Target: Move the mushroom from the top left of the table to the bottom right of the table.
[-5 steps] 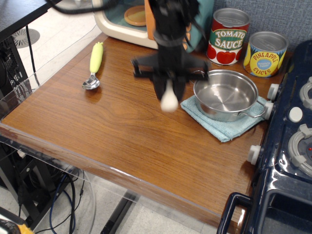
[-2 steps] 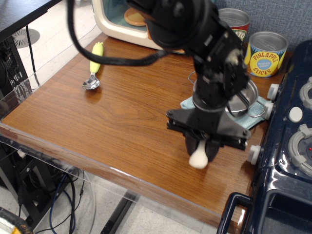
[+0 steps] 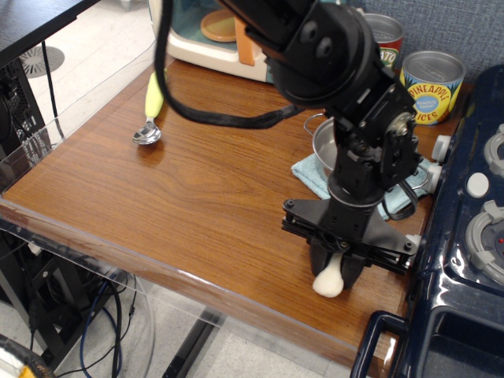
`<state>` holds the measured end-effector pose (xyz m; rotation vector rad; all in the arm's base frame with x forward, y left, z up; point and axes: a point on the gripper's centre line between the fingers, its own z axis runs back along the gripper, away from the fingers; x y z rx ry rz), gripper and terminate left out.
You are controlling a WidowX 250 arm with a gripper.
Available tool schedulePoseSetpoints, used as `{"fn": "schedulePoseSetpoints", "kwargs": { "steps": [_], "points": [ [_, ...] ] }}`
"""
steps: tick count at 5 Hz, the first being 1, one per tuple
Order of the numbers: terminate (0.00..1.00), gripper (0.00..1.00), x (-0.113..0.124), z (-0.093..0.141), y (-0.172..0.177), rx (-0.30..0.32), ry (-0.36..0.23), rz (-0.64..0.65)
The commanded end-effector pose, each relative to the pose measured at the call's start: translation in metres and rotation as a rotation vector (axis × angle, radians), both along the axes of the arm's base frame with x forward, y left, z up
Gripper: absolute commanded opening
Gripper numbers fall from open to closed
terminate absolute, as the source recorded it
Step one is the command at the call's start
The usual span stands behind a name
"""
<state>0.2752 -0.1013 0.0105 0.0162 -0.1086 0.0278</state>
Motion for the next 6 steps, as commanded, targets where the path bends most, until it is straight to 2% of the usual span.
{"fn": "schedulePoseSetpoints", "kwargs": {
  "steps": [1, 3, 4, 5, 6],
  "points": [
    [0.00, 1.00, 0.004, 0.017, 0.012, -0.008, -0.040, 0.013],
    [0.00, 1.00, 0.003, 0.040, 0.007, -0.036, -0.083, -0.011],
    [0.00, 1.00, -0.003, 0.067, 0.009, -0.047, -0.137, -0.031],
    [0.00, 1.00, -0.009, 0.084, 0.015, -0.059, -0.178, -0.013],
    [0.00, 1.00, -0.009, 0.084, 0.015, -0.059, -0.178, -0.013]
  ]
}}
